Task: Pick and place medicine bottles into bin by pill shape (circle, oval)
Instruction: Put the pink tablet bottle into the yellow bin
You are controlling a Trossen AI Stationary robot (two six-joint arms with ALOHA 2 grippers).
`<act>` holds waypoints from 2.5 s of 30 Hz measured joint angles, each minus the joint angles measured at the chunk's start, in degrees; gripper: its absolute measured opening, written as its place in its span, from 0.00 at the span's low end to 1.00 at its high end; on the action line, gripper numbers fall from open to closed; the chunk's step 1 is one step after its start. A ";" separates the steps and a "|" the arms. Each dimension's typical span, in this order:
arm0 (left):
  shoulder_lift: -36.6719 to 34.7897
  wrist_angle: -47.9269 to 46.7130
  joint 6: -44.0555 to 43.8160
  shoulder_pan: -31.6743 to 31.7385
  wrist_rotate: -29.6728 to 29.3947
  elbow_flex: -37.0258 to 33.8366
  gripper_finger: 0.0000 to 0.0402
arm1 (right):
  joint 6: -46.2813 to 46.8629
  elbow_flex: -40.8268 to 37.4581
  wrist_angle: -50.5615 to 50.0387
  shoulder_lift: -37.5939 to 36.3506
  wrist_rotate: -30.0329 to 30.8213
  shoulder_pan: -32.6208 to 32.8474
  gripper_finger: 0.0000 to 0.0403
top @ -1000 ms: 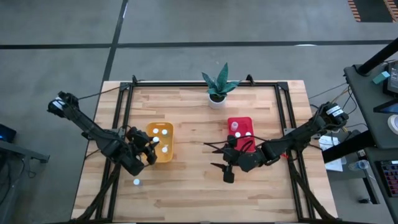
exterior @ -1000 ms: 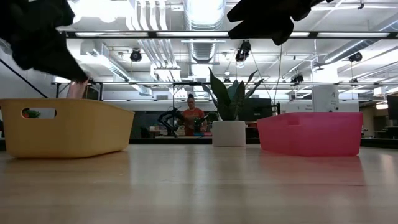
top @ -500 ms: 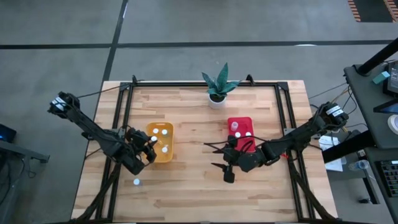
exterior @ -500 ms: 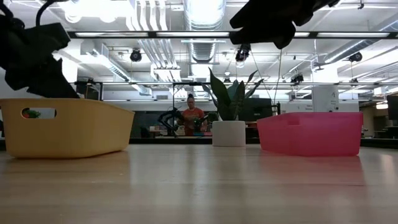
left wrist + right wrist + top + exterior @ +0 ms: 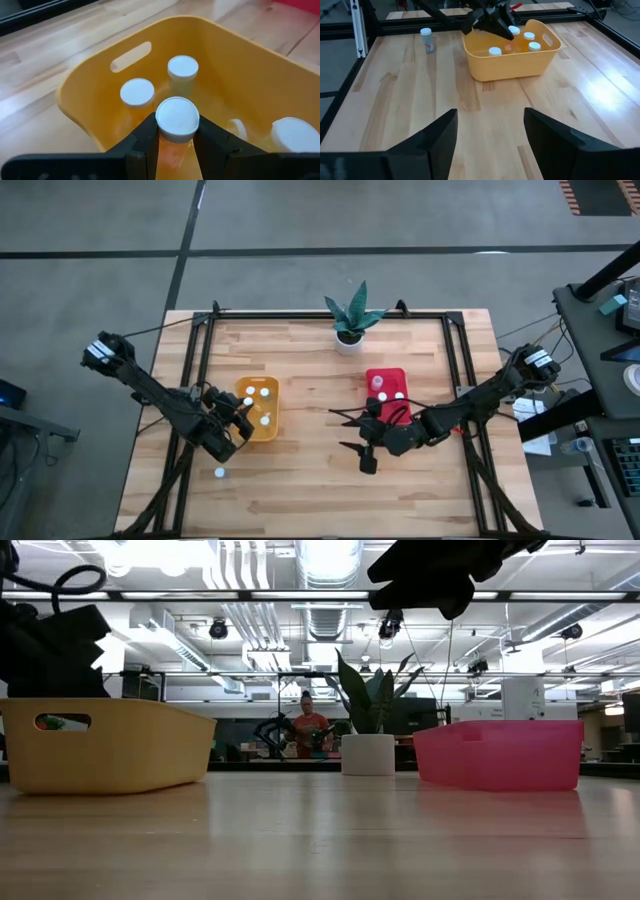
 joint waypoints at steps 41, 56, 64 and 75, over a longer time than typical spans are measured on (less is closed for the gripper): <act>4.81 3.96 -0.49 0.00 -0.21 -0.31 0.29 | -0.11 0.00 -0.01 0.00 -0.02 0.00 0.54; 4.78 4.10 -0.51 0.02 1.11 -0.31 0.29 | -0.11 -0.02 -0.01 0.00 -0.04 0.01 0.54; 4.78 4.07 -0.47 0.02 1.34 -0.31 0.29 | -0.11 -0.04 -0.01 0.00 -0.04 0.00 0.54; 4.78 4.06 -0.45 0.02 1.38 -0.31 0.44 | -0.11 -0.07 -0.01 0.00 -0.05 0.02 0.54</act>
